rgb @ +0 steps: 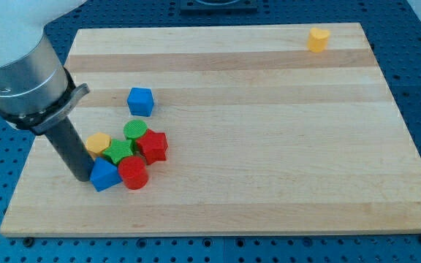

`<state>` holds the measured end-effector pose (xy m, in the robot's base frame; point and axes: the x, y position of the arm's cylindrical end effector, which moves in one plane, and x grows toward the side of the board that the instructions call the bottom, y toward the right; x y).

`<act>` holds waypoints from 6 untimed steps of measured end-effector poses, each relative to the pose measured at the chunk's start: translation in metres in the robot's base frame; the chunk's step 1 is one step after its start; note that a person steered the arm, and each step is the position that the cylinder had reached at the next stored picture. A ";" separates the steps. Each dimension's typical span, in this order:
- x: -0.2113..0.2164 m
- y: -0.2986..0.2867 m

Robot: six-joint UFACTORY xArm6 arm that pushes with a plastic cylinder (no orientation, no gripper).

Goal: Move the green blocks towards center

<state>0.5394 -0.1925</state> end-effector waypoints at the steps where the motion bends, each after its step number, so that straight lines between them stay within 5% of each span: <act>1: -0.016 0.025; 4: -0.068 0.057; 6: -0.016 0.024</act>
